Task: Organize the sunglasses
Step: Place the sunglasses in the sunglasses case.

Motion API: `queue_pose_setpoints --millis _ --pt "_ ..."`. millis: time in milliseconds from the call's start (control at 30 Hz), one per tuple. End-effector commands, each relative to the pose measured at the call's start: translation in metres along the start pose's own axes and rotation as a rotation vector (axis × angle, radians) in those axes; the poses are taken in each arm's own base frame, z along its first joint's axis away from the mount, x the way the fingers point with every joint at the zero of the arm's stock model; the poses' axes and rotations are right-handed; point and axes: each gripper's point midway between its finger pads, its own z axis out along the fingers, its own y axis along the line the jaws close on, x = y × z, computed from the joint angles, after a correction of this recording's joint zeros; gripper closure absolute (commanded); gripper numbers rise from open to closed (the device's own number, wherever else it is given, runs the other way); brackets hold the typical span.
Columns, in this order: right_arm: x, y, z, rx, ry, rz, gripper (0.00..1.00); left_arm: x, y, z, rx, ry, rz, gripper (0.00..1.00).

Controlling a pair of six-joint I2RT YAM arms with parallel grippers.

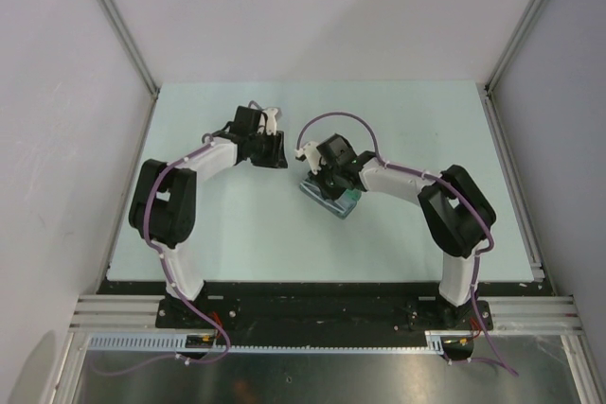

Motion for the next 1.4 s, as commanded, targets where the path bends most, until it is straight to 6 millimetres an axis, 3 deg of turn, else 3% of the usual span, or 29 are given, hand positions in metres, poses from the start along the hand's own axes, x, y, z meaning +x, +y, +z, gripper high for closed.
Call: queue_pose_setpoints --millis 0,200,400,700,967,1167,1267,1300,1367 --pt "0.005 0.009 0.008 -0.052 0.036 0.037 0.99 -0.01 -0.004 -0.005 0.014 -0.033 -0.009 0.53" --pt "0.009 -0.001 0.01 0.007 0.053 0.051 0.93 -0.009 -0.005 -0.004 0.02 -0.031 -0.012 0.53" --pt "0.0 -0.006 0.007 0.04 0.032 0.061 0.76 -0.009 -0.006 -0.004 0.027 -0.032 -0.017 0.53" --pt "-0.022 -0.015 -0.013 0.102 -0.039 0.067 0.69 -0.01 -0.008 -0.004 0.035 -0.032 -0.018 0.53" --pt "-0.045 -0.016 -0.033 0.122 -0.115 0.06 0.68 -0.009 -0.008 -0.004 0.037 -0.03 -0.019 0.53" --pt "-0.045 -0.014 -0.033 0.12 -0.113 0.044 0.68 -0.008 -0.009 -0.003 0.043 -0.027 -0.02 0.53" --pt "-0.044 -0.016 -0.034 0.143 -0.108 0.036 0.72 -0.008 -0.01 -0.003 0.046 -0.025 -0.022 0.53" --pt "-0.046 -0.014 -0.034 0.14 -0.113 0.035 0.8 -0.008 -0.01 -0.004 0.048 -0.028 -0.02 0.54" --pt "-0.05 -0.011 -0.038 0.136 -0.128 0.027 0.82 -0.008 -0.01 -0.003 0.049 -0.026 -0.022 0.54"
